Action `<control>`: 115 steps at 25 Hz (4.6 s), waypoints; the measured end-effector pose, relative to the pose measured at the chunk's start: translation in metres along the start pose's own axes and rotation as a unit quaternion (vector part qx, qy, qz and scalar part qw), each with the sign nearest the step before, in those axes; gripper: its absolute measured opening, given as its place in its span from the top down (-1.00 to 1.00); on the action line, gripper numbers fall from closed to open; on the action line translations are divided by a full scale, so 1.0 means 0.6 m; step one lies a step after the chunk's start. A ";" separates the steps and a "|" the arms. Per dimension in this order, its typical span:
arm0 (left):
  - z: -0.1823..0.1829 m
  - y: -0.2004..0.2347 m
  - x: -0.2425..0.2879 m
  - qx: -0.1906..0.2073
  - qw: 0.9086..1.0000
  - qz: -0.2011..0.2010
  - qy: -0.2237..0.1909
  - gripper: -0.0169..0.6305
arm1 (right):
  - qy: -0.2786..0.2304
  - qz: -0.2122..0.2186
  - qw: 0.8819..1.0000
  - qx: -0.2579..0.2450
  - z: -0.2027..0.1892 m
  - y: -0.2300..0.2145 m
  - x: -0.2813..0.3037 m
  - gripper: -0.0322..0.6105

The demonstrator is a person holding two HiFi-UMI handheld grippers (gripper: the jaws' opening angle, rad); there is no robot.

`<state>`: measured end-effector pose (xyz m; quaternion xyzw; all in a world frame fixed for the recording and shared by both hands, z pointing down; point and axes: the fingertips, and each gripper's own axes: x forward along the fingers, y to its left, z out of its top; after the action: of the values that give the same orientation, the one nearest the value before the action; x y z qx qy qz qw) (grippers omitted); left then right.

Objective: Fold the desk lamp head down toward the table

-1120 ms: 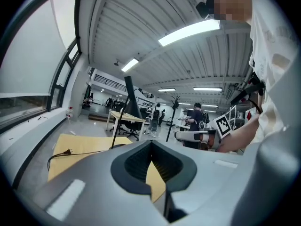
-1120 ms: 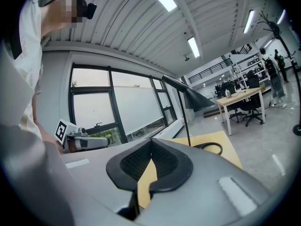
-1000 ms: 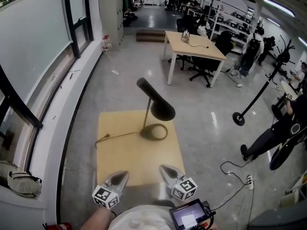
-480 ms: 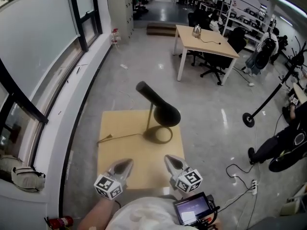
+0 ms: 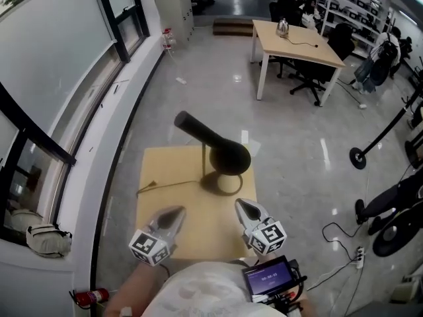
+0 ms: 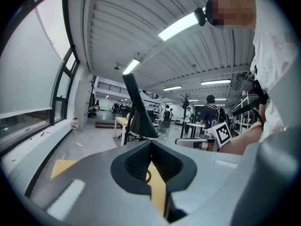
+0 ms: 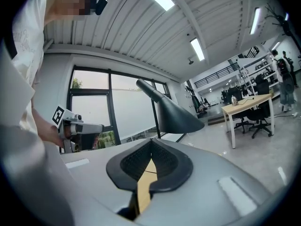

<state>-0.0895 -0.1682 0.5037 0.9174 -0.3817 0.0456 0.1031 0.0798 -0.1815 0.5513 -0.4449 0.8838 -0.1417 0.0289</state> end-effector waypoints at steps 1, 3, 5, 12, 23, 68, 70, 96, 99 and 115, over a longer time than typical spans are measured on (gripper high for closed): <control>0.005 0.002 0.007 0.004 1.000 0.005 0.001 0.95 | -0.003 0.000 1.000 0.003 0.004 -0.009 0.002 0.86; 0.013 0.005 0.018 0.013 1.000 0.014 0.002 0.95 | -0.004 0.003 1.000 0.008 0.009 -0.020 0.005 0.86; 0.021 0.010 0.028 0.020 0.999 0.024 0.002 0.95 | -0.002 0.009 1.000 0.001 0.012 -0.024 0.008 0.86; 0.062 0.038 0.052 0.040 0.997 0.064 0.002 0.95 | -0.008 0.010 1.000 -0.014 0.027 -0.054 0.015 0.86; 0.165 0.058 0.091 0.051 0.997 0.042 -0.042 0.95 | -0.036 -0.047 0.997 0.044 0.045 -0.128 0.027 0.86; 0.368 0.114 0.249 0.153 0.974 -0.150 0.068 0.16 | -0.114 -0.001 0.951 0.289 0.075 -0.203 0.129 -0.31; 0.368 0.114 0.249 0.151 0.975 -0.151 0.068 0.16 | -0.114 -0.002 0.948 0.296 0.071 -0.208 0.137 -0.35; 0.369 0.083 0.257 0.082 0.981 -0.157 0.077 0.22 | -0.125 0.060 0.921 0.364 0.096 -0.224 0.164 -0.41; 0.365 0.084 0.253 0.077 0.982 -0.159 0.073 0.22 | -0.124 0.067 0.923 0.359 0.104 -0.224 0.162 -0.34; 0.362 0.107 0.243 0.032 0.986 -0.162 0.034 0.23 | -0.077 0.033 0.940 0.330 0.128 -0.244 0.161 -0.29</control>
<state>-0.0311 -0.3614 0.3257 0.9677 -0.2230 0.0719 0.0928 0.1494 -0.3582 0.5257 -0.3903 0.7967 -0.3898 0.2469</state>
